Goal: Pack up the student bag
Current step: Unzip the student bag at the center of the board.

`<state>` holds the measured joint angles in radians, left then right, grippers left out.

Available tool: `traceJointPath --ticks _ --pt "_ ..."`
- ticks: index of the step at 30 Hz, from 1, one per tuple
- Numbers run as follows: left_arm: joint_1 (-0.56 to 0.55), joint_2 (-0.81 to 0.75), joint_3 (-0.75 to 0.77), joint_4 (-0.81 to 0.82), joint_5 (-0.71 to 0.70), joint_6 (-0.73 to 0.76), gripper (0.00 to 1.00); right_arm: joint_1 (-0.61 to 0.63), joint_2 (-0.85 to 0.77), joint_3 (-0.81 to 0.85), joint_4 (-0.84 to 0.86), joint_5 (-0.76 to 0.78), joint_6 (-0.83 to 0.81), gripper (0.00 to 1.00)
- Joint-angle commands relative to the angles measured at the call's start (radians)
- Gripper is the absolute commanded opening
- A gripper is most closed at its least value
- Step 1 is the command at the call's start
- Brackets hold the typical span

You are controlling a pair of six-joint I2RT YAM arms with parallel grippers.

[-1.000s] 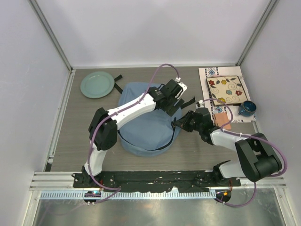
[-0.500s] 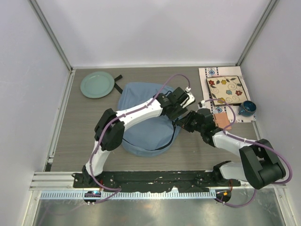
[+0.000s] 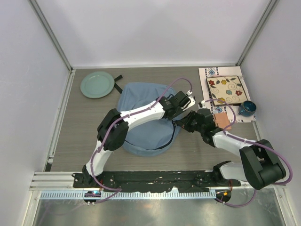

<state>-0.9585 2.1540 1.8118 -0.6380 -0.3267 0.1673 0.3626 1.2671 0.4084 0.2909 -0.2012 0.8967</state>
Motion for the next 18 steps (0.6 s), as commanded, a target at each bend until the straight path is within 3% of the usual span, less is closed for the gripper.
traceJointPath --ticks 1,2,8,18 --pt "0.021 0.015 0.001 0.029 -0.075 0.023 0.35 0.002 -0.026 0.001 0.002 0.026 -0.007 0.13" --pt "0.021 0.015 0.001 0.031 -0.075 0.021 0.27 0.002 -0.026 0.000 0.001 0.028 -0.007 0.13" --pt "0.032 0.004 0.001 0.035 -0.078 0.006 0.01 0.002 -0.031 0.000 -0.006 0.036 -0.008 0.13" --pt "0.035 -0.060 -0.040 0.089 -0.091 -0.012 0.00 0.002 -0.032 -0.002 -0.013 0.043 -0.008 0.13"
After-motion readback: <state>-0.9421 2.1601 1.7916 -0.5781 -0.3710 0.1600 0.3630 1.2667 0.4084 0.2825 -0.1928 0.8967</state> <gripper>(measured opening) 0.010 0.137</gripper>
